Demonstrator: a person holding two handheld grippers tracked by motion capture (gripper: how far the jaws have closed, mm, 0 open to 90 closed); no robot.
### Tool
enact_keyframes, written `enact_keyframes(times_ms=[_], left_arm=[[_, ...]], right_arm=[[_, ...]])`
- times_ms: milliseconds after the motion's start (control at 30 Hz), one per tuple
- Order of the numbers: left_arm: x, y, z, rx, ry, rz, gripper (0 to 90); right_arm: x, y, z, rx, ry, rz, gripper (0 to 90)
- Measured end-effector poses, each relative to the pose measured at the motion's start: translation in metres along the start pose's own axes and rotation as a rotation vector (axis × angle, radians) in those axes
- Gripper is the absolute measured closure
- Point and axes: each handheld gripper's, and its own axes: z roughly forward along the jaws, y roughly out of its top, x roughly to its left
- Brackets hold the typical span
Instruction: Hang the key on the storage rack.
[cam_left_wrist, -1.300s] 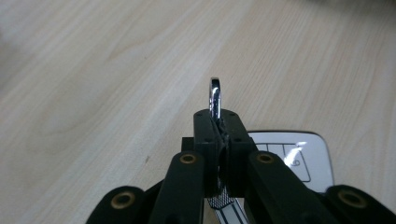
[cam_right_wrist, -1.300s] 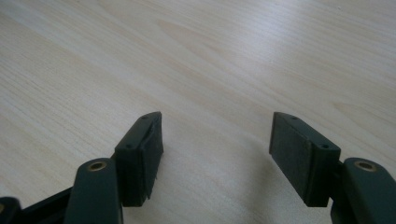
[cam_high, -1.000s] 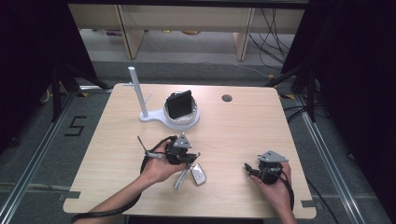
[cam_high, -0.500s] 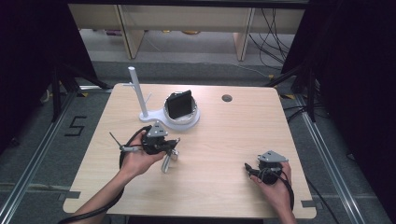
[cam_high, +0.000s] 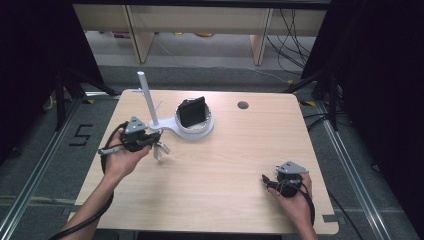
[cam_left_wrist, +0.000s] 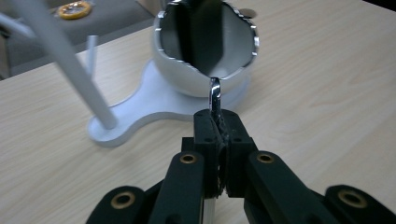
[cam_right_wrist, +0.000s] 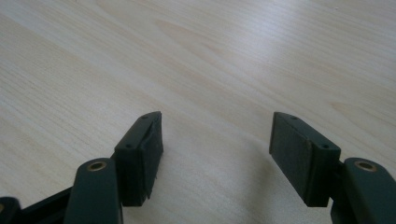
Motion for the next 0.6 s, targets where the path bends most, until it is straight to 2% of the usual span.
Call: enact_keyframes(times_ms=[33,67,133,167,233,267,333,367,600], left_arm=[[0.005,0.0,-0.001,-0.01,0.017,-0.028,86.7],[0.011,0.001,-0.003,-0.002,0.034,-0.032,86.7],[0.02,0.003,-0.006,-0.007,0.067,-0.067,86.7],[0.026,0.005,-0.006,-0.01,0.098,-0.078,86.7],[0.037,0.007,-0.008,-0.003,0.134,-0.087,86.7],[0.039,0.008,-0.008,-0.014,0.144,-0.103,86.7],[0.047,0.011,-0.009,-0.023,0.171,-0.137,86.7],[0.051,0.012,-0.01,-0.025,0.182,-0.142,86.7],[0.067,0.025,-0.015,-0.071,0.245,-0.16,86.7]], right_arm=[[0.0,0.0,0.0,0.0,0.0,-0.001,36.0],[0.0,0.0,0.0,0.001,0.0,-0.001,36.0],[0.0,0.0,0.0,0.001,0.001,0.001,36.0],[0.0,0.0,0.0,0.0,0.0,0.0,35.9],[0.0,0.0,0.0,0.001,-0.001,-0.002,36.0],[-0.001,0.0,0.0,0.0,0.0,-0.022,36.0],[-0.001,0.0,0.0,0.001,0.0,-0.018,36.0],[0.001,0.0,0.0,-0.001,-0.002,0.007,35.9],[0.0,0.0,0.0,0.0,0.0,0.0,35.9]])
